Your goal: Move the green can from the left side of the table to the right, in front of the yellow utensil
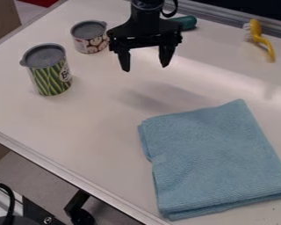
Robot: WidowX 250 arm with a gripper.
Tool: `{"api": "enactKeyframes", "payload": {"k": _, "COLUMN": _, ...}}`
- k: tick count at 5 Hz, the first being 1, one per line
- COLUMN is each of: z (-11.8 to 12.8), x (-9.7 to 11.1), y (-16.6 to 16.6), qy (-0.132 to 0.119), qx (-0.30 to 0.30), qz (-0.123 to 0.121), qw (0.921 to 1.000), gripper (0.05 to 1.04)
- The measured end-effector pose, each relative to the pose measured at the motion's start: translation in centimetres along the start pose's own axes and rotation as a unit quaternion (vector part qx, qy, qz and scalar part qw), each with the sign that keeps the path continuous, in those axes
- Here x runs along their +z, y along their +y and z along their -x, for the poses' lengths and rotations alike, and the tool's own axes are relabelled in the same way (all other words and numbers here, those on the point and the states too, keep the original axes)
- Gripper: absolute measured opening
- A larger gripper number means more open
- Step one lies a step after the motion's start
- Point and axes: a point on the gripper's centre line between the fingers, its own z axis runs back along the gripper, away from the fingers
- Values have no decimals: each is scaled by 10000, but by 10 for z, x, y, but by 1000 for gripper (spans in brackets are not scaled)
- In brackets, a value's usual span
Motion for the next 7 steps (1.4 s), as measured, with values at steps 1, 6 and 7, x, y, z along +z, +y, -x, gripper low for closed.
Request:
{"api": "enactKeyframes", "payload": {"k": 1, "z": 7, "x": -10, "y": 3, "qy": 161, "qx": -116, "qz": -116, "qw": 9997, "gripper": 997}}
{"api": "enactKeyframes", "payload": {"k": 6, "z": -43, "x": 13, "y": 135, "qy": -181, "qx": -2756, "qz": 41, "qw": 9611, "gripper": 997}}
{"api": "enactKeyframes", "payload": {"k": 7, "z": -45, "x": 11, "y": 165, "qy": -123, "qx": -3108, "qz": 149, "qw": 9503, "gripper": 997}}
